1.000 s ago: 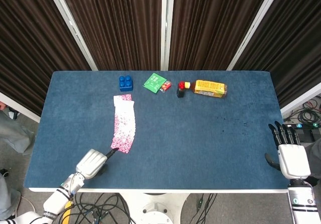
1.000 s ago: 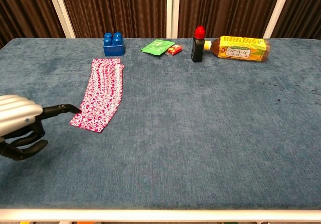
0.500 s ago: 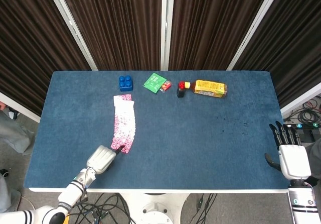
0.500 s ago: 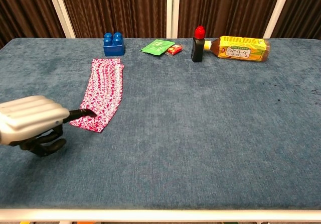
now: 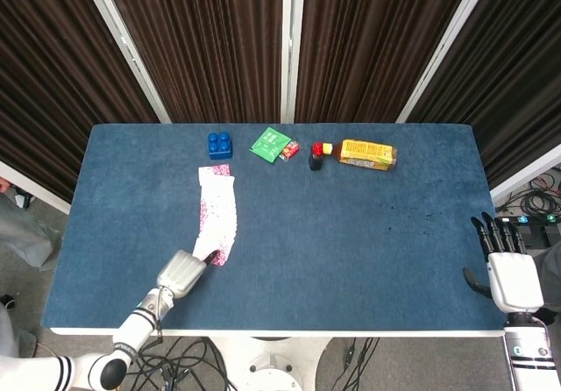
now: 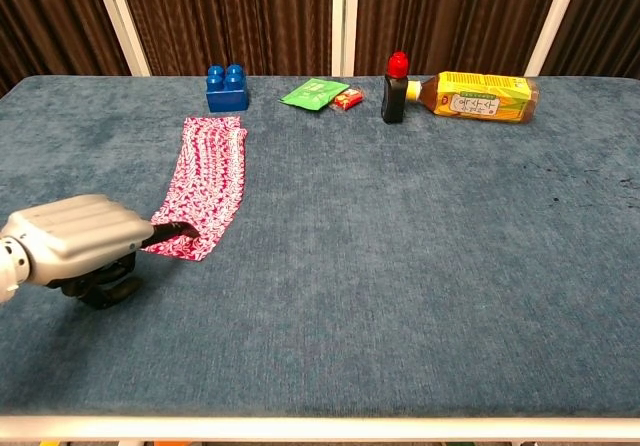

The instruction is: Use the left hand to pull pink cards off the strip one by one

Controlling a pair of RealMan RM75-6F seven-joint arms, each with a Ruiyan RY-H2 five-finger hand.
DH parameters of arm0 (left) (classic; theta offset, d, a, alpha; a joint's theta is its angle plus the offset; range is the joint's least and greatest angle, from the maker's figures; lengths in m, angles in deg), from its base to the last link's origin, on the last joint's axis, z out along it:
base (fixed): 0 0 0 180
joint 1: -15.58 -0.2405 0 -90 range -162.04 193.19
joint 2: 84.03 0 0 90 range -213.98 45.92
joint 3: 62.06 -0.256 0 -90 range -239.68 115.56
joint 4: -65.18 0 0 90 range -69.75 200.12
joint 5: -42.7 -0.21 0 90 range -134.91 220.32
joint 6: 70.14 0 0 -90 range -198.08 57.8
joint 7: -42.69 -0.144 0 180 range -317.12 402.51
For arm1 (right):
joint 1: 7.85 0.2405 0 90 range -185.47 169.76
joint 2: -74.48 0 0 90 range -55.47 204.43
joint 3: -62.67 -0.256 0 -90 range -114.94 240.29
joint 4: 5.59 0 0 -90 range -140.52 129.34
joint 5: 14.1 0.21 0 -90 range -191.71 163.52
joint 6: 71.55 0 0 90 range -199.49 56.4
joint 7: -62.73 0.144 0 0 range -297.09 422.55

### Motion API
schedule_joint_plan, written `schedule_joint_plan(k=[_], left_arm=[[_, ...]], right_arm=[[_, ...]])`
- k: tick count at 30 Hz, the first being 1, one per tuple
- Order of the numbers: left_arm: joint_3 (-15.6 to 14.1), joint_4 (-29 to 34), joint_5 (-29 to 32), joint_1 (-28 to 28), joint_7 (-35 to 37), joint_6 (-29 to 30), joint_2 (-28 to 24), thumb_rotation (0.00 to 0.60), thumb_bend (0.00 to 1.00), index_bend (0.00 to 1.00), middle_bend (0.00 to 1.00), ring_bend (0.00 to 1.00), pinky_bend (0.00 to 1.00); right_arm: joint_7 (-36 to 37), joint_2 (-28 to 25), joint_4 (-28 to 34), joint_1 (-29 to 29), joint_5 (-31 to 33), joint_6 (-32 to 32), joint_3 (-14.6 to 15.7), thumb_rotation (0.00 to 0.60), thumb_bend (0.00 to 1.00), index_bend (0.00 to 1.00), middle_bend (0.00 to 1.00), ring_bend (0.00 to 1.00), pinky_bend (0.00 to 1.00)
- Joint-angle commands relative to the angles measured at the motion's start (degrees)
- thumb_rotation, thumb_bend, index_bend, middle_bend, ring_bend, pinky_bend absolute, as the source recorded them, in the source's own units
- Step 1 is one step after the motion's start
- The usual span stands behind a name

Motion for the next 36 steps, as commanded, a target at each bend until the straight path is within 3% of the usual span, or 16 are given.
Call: schedule_joint_plan(k=[1, 21, 31, 36], left_arm=[[-0.8, 0.4, 0.8, 0.1, -0.1, 0.7, -0.6, 0.600, 0.53, 0.09, 0.88, 0.87, 0.84], [-5.0, 1.3, 2.7, -1.3, 3.8, 3.7, -5.6, 0.600, 0.53, 0.09, 0.88, 0.87, 0.84], [-5.2, 1.3, 5.2, -1.9, 5.4, 4.6, -8.3, 0.600, 0.53, 0.09, 0.88, 0.87, 0.84], [-4.2, 1.5, 9.2, -1.7, 4.9, 5.3, -9.9, 0.600, 0.53, 0.09, 0.88, 0.87, 0.84]], right_arm=[[-0.1, 0.1, 0.0, 0.0, -0.1, 0.0, 0.0, 0.600, 0.20, 0.00, 0.00, 0.00, 0.00], [-1.5, 0.4, 0.6, 0.4, 0.1, -0.4, 0.2, 0.600, 0.20, 0.00, 0.00, 0.00, 0.00], [-1.5, 0.4, 1.4, 0.5, -0.5, -1.0, 0.8, 0.600, 0.20, 0.00, 0.00, 0.00, 0.00], [-1.7, 0.3, 1.7, 0.5, -0.6, -0.9, 0.8, 0.600, 0.20, 0.00, 0.00, 0.00, 0.00]])
